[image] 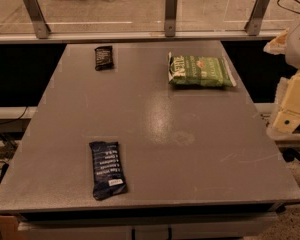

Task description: Pick rxbar chocolate

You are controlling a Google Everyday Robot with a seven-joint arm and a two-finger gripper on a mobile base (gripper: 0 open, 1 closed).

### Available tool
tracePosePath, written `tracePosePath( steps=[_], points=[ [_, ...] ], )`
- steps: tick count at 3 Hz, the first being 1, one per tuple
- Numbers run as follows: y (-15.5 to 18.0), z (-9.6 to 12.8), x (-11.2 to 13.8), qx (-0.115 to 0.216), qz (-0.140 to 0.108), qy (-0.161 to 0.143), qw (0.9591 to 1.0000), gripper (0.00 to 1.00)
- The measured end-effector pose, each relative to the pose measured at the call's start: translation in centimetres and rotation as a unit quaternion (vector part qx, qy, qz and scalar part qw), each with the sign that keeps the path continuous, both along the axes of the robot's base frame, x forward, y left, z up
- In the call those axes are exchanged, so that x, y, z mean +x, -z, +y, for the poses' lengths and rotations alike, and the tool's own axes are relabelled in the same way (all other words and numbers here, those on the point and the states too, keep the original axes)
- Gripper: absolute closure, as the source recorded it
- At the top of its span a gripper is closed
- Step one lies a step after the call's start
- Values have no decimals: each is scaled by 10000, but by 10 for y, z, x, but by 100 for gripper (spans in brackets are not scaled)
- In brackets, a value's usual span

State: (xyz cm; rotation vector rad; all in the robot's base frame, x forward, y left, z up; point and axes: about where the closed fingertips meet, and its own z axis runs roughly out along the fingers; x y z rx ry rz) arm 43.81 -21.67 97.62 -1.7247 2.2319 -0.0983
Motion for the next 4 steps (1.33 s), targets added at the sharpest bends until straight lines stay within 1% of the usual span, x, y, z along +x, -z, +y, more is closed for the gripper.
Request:
tracePosePath(
  steps=[1,2,3,4],
  points=[
    [0,0,0,0,-1,0,10000,0],
    [6,28,12,415,-9,-205,9989,0],
    [24,93,37,1112,40,-447,9928,0],
    [28,159,71,1752,-42,-596,9827,0]
  ],
)
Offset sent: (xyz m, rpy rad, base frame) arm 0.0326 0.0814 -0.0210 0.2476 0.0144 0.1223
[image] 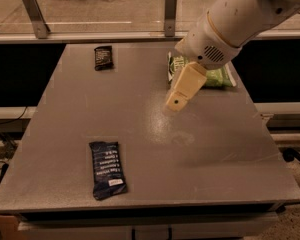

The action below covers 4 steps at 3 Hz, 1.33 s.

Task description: Pick rxbar chocolate

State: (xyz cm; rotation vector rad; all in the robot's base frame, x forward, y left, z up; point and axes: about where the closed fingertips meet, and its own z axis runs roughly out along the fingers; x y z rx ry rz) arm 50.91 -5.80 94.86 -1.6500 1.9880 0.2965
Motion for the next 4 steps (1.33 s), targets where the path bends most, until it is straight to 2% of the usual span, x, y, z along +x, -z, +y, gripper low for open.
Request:
tracePosePath(
  steps=[1,2,3,4],
  points=[
    [-22,44,30,649,-175,67,9977,0],
    [-22,44,30,649,-175,67,9977,0],
    [-20,63,43,913,-235,35,9955,0],
    [-10,106,79,1468,-236,66,9889,0]
  ],
)
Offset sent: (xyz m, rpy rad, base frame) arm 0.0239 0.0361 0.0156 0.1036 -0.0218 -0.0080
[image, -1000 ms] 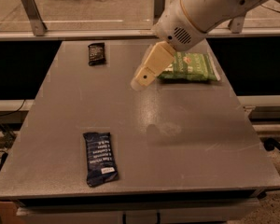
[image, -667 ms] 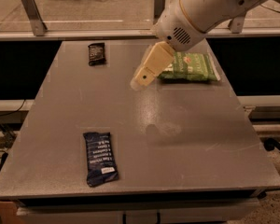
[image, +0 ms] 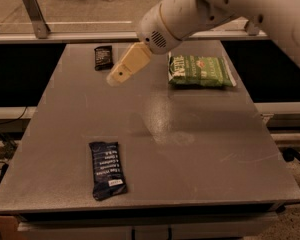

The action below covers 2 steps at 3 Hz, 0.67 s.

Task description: Pick rxbar chocolate

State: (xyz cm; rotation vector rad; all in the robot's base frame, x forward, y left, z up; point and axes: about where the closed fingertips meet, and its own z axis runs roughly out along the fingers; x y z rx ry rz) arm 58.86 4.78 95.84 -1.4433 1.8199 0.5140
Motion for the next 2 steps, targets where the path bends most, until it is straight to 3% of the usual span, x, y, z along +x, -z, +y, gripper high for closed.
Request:
tracePosePath(
  steps=[1,2],
  points=[
    [26,40,43,356,-24,116,9993,0],
    [57,59,90,528,-175,364,9978,0]
  ],
)
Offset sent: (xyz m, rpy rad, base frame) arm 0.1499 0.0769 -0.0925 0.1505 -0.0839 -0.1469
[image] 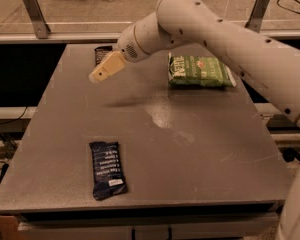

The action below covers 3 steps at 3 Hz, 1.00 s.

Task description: Pick rxbar chocolate

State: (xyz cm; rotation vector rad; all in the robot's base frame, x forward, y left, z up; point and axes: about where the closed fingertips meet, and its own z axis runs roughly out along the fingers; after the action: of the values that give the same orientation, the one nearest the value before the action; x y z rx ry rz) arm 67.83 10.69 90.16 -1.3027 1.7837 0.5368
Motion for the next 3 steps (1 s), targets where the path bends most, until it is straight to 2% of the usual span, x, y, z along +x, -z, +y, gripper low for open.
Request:
tracePosePath(
  steps=[2,3],
  points=[
    [35,10,74,161,-268,404,9987,0],
    [46,15,101,247,-266,511,9980,0]
  ],
)
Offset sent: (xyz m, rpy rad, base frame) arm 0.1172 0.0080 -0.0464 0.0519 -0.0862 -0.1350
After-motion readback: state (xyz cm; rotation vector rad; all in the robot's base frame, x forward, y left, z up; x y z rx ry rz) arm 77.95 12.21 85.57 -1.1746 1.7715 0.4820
